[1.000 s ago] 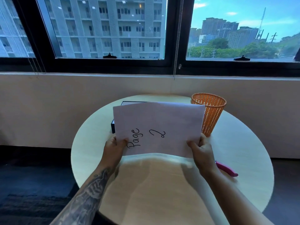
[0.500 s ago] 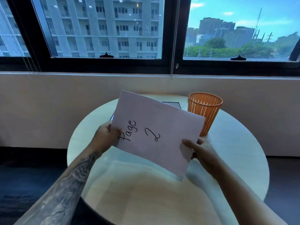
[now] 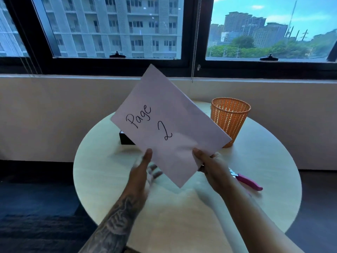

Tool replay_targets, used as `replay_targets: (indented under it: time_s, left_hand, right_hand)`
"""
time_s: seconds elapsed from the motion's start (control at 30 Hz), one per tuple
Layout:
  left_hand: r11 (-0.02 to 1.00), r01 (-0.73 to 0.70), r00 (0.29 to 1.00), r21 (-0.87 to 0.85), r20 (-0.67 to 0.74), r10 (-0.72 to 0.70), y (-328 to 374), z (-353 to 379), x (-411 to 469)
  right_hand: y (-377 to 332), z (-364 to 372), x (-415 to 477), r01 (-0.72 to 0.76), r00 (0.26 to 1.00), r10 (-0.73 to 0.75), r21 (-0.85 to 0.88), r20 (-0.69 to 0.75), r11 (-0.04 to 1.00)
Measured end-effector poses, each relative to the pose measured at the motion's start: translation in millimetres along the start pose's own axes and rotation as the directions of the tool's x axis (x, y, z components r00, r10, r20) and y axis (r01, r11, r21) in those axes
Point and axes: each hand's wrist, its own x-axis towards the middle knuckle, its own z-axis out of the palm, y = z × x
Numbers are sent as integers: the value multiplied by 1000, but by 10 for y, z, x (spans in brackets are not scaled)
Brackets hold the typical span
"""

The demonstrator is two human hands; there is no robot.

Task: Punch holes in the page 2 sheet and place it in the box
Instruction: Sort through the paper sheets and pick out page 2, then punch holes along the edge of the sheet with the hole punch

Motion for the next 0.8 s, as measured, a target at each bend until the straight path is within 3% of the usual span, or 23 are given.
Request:
replay_targets:
  time_s: [0.13,0.27,0.43,0.6,0.67,0.73,0.8]
  left_hand:
    - [993,55,980,102,184,-74,-55,161,-85]
    - [957,-74,965,280,263,-2,-109,113,-41]
    - [910,-199,962,363,249,111,-146,100,6]
    - [865,-266,958,425,215,189,-191,66,3]
    - [863,-281,956,419,202,213,-187,61,3]
    - [864,-293,954,409,191,233,-174,65,-11]
    - [857,-312,948,410,186,256,-159,74,-28]
  right_hand:
    - [46,103,-30,-49,999,48,65,12,997]
    - [147,107,-57,-123,991,126,75,-37,990]
    - [191,50,-46,-184,978,178,-52,-111,981]
    - [68,-78,-23,-125,990,95,-350,-102,928]
    - [-17,-204,-34,-35,998,5,-520,-59,853]
    - [-75,-371,-47,67,997,-79,-703,15,708]
    - [-95,-551,-69,85,987,-156,-929,30,360]
